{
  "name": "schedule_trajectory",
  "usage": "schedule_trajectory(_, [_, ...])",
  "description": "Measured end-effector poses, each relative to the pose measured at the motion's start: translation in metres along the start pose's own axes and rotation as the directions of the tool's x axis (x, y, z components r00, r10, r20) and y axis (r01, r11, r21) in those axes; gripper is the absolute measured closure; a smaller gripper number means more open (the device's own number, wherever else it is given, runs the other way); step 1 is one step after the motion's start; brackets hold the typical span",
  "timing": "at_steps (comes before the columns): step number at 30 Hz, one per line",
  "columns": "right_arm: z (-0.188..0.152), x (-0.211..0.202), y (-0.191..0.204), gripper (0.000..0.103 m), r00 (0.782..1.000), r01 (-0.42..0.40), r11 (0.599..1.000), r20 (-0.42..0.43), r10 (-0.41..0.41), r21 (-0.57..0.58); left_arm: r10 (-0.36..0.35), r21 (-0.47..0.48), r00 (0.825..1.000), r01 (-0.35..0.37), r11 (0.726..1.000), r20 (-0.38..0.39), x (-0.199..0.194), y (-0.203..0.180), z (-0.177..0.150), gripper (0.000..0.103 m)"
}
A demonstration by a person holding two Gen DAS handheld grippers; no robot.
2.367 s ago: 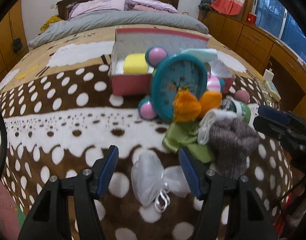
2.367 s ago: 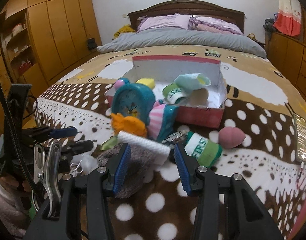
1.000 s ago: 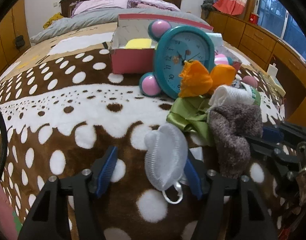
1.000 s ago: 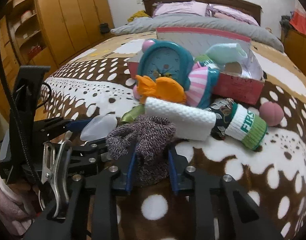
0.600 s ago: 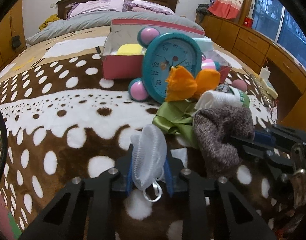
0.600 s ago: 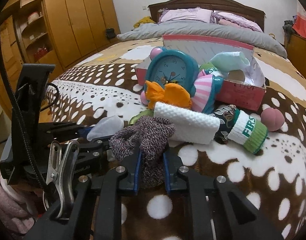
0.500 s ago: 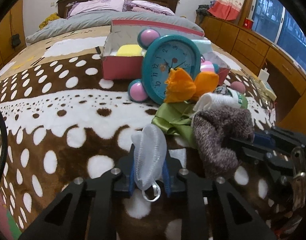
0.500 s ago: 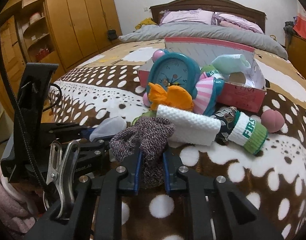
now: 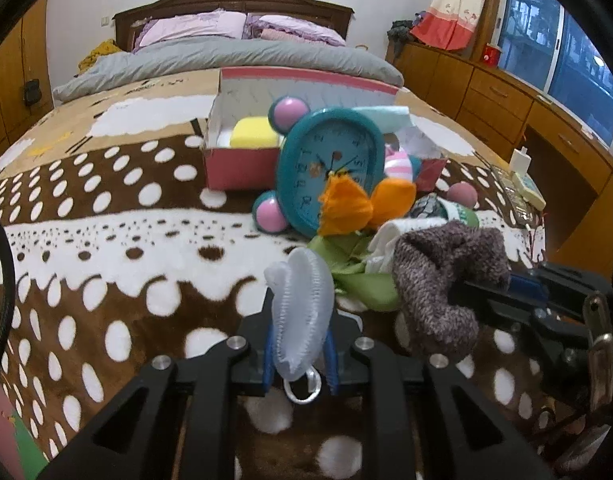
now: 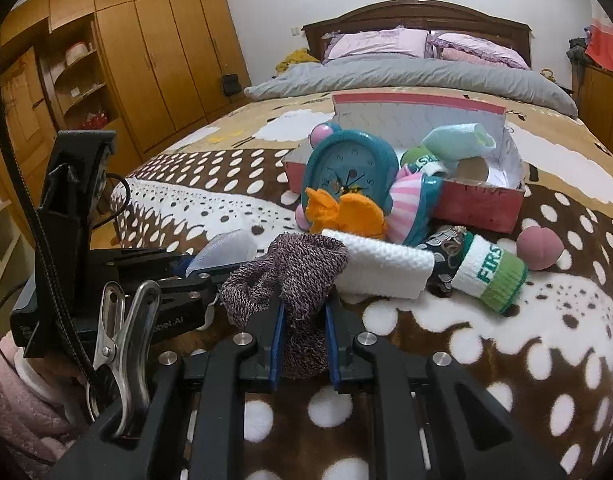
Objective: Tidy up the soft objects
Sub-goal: 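Grasp the white mesh puff with the left tool while the right tool grasps the grey sock, then carry the mesh puff with the left tool while the right tool carries the grey sock over the box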
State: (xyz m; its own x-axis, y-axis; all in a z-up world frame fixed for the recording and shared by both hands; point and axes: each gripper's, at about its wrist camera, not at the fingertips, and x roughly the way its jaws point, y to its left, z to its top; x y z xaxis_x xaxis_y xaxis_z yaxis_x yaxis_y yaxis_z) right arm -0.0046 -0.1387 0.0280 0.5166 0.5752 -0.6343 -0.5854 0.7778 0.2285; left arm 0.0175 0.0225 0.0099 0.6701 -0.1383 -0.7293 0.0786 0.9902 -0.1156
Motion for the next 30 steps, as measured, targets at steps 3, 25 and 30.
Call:
schedule_trajectory(3, [0.002, -0.005, -0.003, 0.085, 1.0, 0.002, 1.0, 0.01, -0.002, 0.006, -0.008, -0.004, 1.0, 0.008, 1.0, 0.009, -0.004, 0.0, 0.004, 0.084])
schedule_trajectory(25, [0.041, -0.041, -0.032, 0.085, 0.992, 0.087, 0.996, 0.094, -0.088, 0.01, -0.043, 0.077, 0.992, 0.034, 0.996, 0.118, -0.024, -0.028, 0.067, 0.084])
schedule_trajectory(30, [0.057, -0.042, -0.041, 0.085, 0.987, 0.115, 0.993, 0.114, -0.114, -0.003, -0.034, 0.101, 0.987, 0.018, 0.995, 0.156, -0.021, -0.036, 0.092, 0.084])
